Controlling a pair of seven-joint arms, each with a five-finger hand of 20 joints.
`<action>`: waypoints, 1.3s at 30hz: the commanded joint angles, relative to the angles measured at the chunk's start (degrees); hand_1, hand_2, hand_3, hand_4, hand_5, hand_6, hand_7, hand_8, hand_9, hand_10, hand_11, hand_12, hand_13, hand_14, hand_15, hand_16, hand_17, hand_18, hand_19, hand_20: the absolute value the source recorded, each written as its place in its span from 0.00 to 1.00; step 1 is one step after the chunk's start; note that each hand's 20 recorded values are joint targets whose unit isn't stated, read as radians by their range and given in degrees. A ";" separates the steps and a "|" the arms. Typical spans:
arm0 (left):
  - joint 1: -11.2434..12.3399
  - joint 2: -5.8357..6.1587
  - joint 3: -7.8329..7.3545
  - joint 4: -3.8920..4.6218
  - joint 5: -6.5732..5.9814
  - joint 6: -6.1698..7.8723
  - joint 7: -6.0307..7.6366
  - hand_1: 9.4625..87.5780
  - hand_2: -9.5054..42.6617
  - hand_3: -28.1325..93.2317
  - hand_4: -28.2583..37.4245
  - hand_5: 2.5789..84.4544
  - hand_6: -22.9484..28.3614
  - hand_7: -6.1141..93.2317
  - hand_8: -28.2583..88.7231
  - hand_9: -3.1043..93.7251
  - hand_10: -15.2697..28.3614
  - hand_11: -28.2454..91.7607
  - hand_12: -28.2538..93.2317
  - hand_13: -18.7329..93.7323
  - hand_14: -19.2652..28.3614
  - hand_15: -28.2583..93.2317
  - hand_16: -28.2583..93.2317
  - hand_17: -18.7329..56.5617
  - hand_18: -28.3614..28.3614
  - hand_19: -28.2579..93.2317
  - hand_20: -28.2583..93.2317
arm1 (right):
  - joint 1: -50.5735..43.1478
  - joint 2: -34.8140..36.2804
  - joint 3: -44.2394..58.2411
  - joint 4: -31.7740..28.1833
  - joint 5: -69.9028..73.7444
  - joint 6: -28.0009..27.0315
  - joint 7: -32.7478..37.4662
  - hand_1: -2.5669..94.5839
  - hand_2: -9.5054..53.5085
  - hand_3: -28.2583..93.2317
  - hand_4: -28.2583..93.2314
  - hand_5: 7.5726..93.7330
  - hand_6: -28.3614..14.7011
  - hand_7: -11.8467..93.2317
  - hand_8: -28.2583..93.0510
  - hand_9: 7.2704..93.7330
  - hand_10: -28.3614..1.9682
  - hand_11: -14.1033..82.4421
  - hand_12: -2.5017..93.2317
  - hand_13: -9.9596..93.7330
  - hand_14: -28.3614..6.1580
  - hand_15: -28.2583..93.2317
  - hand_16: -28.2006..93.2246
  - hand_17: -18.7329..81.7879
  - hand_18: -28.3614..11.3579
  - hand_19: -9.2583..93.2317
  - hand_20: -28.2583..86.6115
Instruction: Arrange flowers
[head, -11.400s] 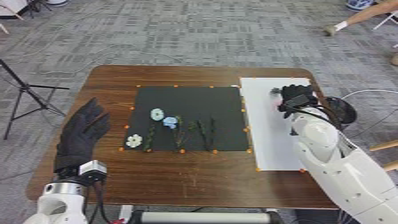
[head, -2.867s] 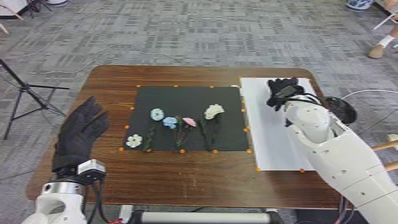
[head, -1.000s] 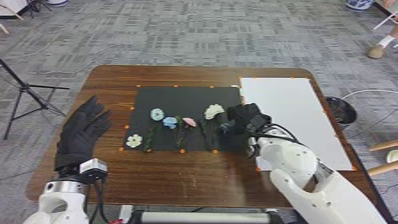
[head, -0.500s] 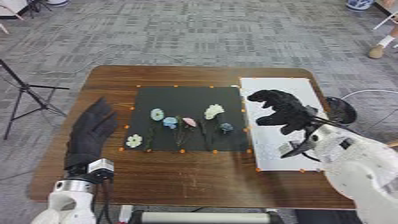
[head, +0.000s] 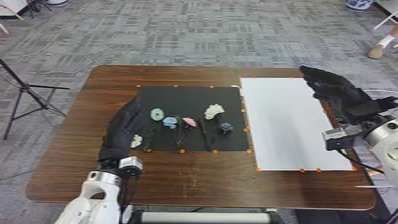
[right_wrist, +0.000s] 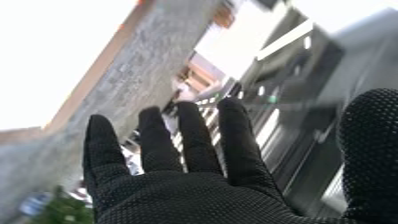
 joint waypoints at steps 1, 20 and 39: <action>1.17 -4.94 -0.21 -0.59 0.29 0.41 1.09 0.17 0.12 0.76 0.00 0.24 0.46 0.25 0.16 0.20 0.54 0.27 0.41 0.28 0.61 0.25 0.33 0.02 0.83 0.53 0.30 | -3.51 -4.27 -1.38 -1.73 31.27 1.48 1.13 0.13 0.13 0.85 0.03 0.15 0.56 0.15 0.19 0.14 0.56 0.11 0.23 0.22 0.45 0.14 0.52 0.06 0.13 0.41 0.30; 1.72 -4.65 -1.70 -2.75 -2.30 -2.27 -0.24 0.16 0.07 0.74 0.00 0.21 0.46 0.19 0.18 0.19 0.52 0.20 0.41 0.24 0.62 0.20 0.33 0.00 0.84 0.50 0.28 | -9.80 -11.05 1.88 -5.23 25.23 2.54 1.15 0.12 0.13 0.85 0.01 0.14 0.55 0.15 0.19 0.13 0.59 0.10 0.24 0.21 0.54 0.09 0.60 0.02 0.23 0.43 0.29; 2.77 5.43 -5.50 -4.97 -5.49 -0.16 -0.10 0.18 0.04 0.71 0.00 0.20 0.46 0.20 0.18 0.19 0.52 0.18 0.45 0.23 0.63 0.20 0.34 0.00 0.86 0.47 0.30 | -11.09 -9.67 4.22 -7.28 24.74 4.43 3.35 0.12 0.13 0.83 0.01 0.13 0.54 0.14 0.19 0.11 0.56 0.09 0.26 0.19 0.48 0.08 0.60 0.00 0.18 0.43 0.29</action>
